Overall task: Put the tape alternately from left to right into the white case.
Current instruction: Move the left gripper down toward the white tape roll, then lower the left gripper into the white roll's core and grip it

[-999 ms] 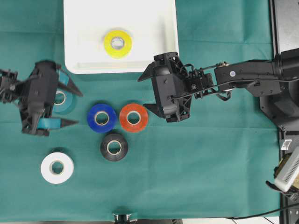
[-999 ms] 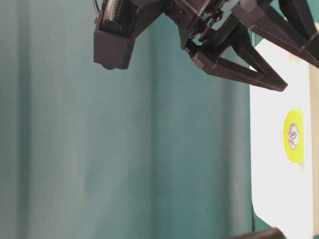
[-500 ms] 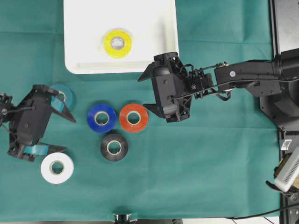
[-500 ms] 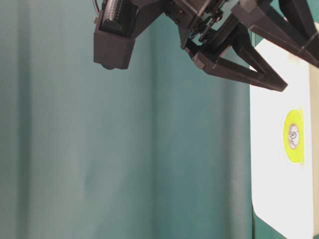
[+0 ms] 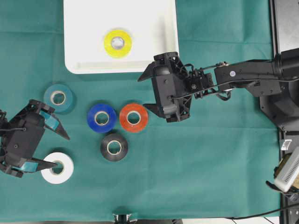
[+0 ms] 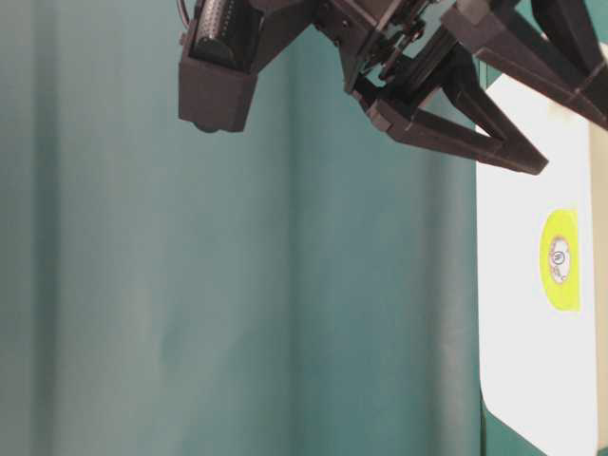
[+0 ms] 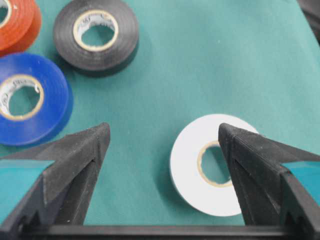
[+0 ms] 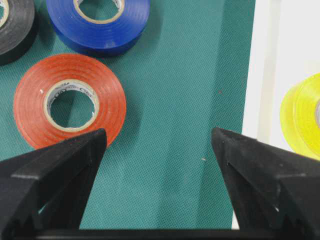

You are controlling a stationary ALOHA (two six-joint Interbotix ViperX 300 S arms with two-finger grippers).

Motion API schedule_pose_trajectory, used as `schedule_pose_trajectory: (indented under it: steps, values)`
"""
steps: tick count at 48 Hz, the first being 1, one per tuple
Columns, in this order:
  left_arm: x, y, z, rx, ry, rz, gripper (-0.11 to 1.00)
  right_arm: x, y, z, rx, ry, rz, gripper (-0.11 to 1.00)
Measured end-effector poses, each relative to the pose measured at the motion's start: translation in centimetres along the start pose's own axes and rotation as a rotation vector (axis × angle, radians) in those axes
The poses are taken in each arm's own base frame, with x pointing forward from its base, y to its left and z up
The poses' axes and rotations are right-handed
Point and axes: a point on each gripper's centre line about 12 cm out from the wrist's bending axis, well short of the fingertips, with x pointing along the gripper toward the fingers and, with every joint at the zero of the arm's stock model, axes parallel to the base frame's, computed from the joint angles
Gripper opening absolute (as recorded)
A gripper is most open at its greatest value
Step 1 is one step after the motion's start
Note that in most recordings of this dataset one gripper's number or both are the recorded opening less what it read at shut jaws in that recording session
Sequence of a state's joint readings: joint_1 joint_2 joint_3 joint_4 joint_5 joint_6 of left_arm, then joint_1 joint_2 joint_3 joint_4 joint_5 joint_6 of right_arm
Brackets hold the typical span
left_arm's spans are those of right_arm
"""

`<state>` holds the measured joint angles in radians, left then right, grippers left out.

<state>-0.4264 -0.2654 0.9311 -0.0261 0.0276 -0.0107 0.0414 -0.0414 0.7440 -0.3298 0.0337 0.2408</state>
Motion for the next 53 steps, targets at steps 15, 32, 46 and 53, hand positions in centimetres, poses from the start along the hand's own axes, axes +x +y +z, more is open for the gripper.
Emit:
schedule_pose_trajectory:
  steps: [15,32,46,53]
  values:
    - [2.9,0.1,-3.0,-0.006,0.133,0.005,0.91,0.0,-0.1,0.0,0.001,-0.001,-0.001,0.82]
    - [5.5,-0.6,-3.9,0.012,0.206,-0.008,0.91,0.0,0.0,0.0,-0.002,-0.001,0.0,0.82]
    - [6.5,-0.8,-5.0,0.017,0.248,-0.01,0.9,0.0,0.0,0.0,0.0,-0.001,0.0,0.82]
    - [6.6,-0.8,-5.0,0.018,0.249,-0.011,0.9,0.0,0.0,0.1,0.002,-0.003,0.0,0.82]
